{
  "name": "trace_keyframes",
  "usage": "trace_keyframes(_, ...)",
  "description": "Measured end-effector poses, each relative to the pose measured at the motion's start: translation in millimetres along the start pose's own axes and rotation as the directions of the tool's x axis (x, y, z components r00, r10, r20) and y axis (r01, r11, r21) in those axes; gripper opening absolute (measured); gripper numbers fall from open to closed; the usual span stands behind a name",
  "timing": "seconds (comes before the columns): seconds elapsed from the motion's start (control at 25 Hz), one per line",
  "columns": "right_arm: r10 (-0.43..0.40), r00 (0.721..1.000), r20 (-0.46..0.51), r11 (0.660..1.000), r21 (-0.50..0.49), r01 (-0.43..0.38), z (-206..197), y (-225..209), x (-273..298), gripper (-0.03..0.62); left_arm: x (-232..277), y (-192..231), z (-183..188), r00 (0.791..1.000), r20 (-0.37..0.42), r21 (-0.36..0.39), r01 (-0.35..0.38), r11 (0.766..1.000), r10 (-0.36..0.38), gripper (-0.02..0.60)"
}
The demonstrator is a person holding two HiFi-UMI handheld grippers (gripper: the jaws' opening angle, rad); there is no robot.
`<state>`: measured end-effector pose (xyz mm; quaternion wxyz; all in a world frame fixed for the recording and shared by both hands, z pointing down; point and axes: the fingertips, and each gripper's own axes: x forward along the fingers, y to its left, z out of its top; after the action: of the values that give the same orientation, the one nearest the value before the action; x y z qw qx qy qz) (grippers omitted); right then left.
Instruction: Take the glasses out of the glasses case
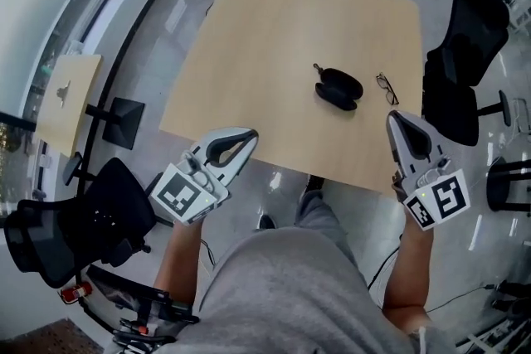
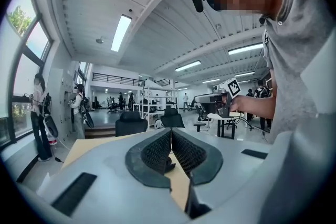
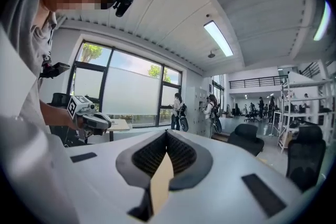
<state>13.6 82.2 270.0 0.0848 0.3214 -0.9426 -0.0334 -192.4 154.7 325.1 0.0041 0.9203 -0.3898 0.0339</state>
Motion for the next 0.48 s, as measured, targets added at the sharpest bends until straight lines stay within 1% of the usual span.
trace_keyframes(0.12,-0.006,1.0,0.014,1.0,-0.02,0.006,13,46,-21,0.009,-42,-16,2,1.0,0.01,0.012,-0.008,1.0,0.008,0.006)
trace_keyframes(0.24,-0.016,1.0,0.017,1.0,-0.024,0.016,22,85,-43,0.009,-77,-35,2,1.0,0.016,0.007,-0.008,1.0,0.008,0.006)
trace_keyframes(0.36,-0.028,0.999,0.016,0.999,-0.028,0.029,34,118,-73,0.009,-100,-58,6,0.999,0.032,0.003,0.006,1.0,-0.006,0.006)
trace_keyframes(0.48,-0.048,0.999,0.014,0.998,-0.042,0.048,43,143,-100,0.008,-113,-80,9,0.998,0.052,0.012,0.036,0.999,-0.036,0.006)
